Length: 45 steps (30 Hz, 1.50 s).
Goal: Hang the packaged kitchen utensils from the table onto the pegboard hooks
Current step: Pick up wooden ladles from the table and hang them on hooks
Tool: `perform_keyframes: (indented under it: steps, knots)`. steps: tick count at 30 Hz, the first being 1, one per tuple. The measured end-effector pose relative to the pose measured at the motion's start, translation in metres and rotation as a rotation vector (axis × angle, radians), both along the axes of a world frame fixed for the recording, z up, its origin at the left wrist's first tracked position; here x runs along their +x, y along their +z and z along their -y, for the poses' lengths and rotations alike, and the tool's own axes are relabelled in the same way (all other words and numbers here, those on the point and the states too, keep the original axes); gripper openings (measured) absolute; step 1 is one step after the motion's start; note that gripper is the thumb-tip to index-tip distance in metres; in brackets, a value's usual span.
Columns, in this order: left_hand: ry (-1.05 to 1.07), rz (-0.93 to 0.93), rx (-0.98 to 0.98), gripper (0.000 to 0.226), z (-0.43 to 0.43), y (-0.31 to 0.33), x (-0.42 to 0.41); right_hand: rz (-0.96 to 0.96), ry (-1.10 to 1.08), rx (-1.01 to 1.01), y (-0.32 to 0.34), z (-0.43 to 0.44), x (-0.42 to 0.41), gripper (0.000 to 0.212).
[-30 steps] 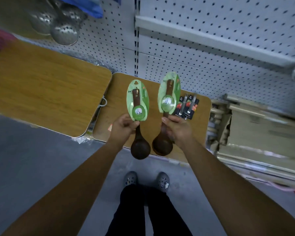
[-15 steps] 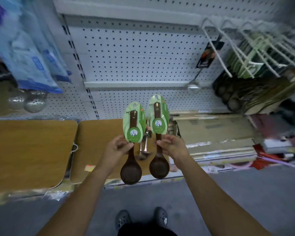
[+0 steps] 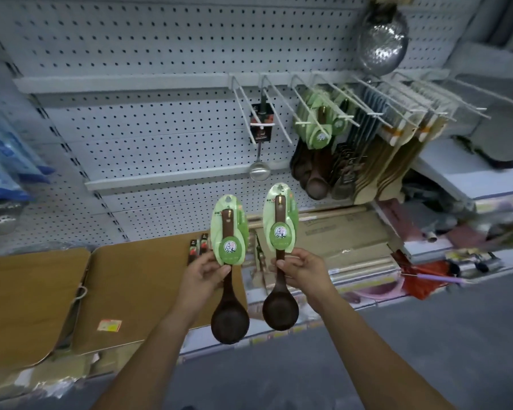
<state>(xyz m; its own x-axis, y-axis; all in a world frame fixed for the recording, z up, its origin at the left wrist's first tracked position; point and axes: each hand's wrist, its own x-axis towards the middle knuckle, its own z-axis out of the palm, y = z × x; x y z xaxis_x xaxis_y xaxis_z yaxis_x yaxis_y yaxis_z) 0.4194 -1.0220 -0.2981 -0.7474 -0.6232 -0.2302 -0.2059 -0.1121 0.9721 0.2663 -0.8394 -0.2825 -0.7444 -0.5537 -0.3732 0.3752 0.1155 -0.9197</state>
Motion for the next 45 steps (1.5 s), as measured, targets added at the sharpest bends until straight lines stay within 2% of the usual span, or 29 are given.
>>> perform_keyframes:
  steps: [5,10,22,27,45]
  knots:
    - [-0.015,-0.010,-0.060,0.031,-0.065,0.011,-0.034,-0.001,0.046,-0.038,0.008,-0.067,-0.036,0.015]
    - [-0.007,-0.007,-0.074,0.028,-0.100,0.020,-0.057,0.017,0.060,-0.045,0.015,-0.093,-0.059,0.013]
    - [-0.028,-0.029,-0.086,0.033,-0.092,0.017,-0.137,-0.023,0.002,-0.102,0.032,-0.087,-0.130,0.012]
    - [-0.031,-0.010,-0.089,0.028,-0.095,0.016,-0.160,-0.032,-0.003,-0.131,0.041,-0.087,-0.154,0.012]
    - [0.095,0.006,-0.074,0.025,-0.133,0.035,-0.200,-0.061,0.132,-0.181,0.061,-0.084,-0.218,0.017]
